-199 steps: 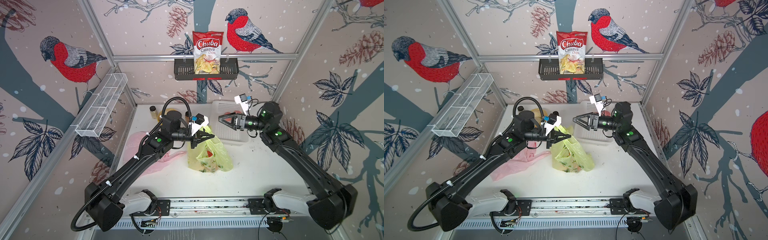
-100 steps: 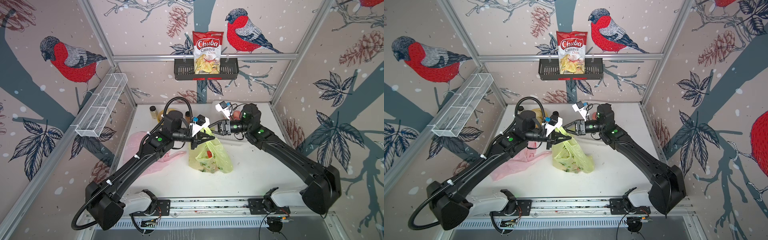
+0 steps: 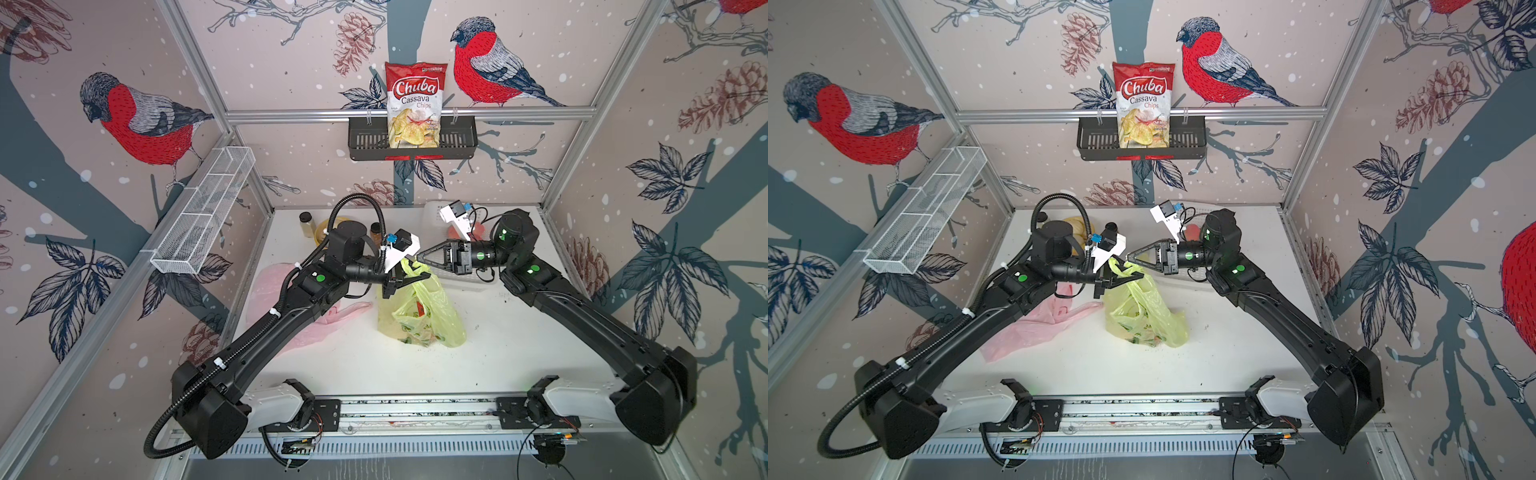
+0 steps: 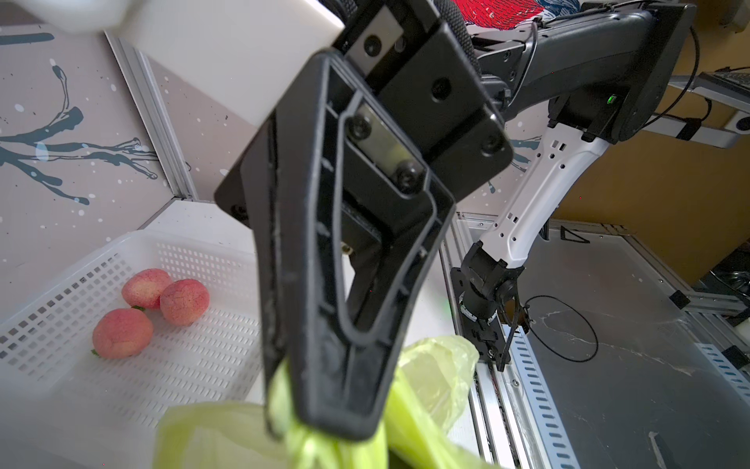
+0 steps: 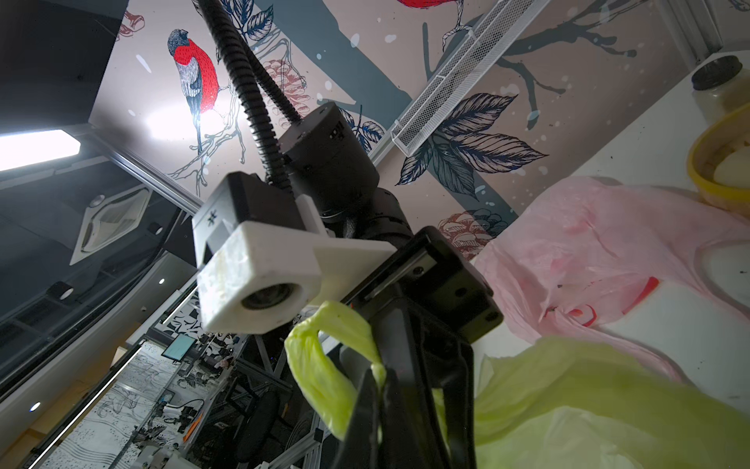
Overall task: Place the peach into a plastic bag & tie a knot
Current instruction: Cross the plastic bag at the center of the board.
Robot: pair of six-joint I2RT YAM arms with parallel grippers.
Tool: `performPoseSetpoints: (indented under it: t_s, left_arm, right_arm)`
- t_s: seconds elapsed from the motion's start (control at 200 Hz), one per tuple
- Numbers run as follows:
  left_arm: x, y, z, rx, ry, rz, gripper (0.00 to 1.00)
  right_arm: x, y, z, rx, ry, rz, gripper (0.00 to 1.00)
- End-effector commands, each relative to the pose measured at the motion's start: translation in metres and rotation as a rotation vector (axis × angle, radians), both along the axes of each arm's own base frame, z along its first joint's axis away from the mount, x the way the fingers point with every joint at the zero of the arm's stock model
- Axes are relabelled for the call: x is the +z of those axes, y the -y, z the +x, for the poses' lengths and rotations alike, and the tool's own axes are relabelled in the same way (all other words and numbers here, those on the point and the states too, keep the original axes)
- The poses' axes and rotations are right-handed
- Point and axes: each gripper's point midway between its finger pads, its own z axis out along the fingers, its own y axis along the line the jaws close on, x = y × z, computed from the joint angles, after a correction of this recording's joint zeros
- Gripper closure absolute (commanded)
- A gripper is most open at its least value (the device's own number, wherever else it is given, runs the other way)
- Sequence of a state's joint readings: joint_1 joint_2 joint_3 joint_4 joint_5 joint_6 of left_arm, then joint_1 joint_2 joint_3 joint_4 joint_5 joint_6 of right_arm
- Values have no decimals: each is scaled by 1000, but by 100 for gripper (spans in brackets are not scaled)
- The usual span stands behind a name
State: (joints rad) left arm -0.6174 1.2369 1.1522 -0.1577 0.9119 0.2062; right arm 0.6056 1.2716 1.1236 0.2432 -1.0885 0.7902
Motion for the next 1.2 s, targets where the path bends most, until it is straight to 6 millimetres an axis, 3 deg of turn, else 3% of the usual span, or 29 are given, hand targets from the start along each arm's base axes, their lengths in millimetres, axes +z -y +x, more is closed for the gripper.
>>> performPoseSetpoints:
  t_s: [0.0,0.07,0.125,0.355,0.601,0.861,1.196]
  left_arm:
    - [-2,0,5,28,-1,5,99]
    - [-6,0,8,45,-14,9,91]
    - [-10,0,10,53,-28,12,88]
    - [-24,1,13,71,-72,15,86]
    - [-25,1,21,111,-106,-11,94]
    - [-45,5,29,128,-160,19,88]
    - [-54,8,36,151,-194,32,79]
  right_arm:
    - [14,4,2,-25,65,33,100]
    - [12,5,8,-52,73,31,100]
    - [23,12,5,-75,110,53,100]
    - [36,27,18,-154,143,81,100]
    - [17,31,35,-271,158,-8,100]
    - [8,39,32,-321,176,-33,100]
    - [10,47,27,-378,207,-33,100]
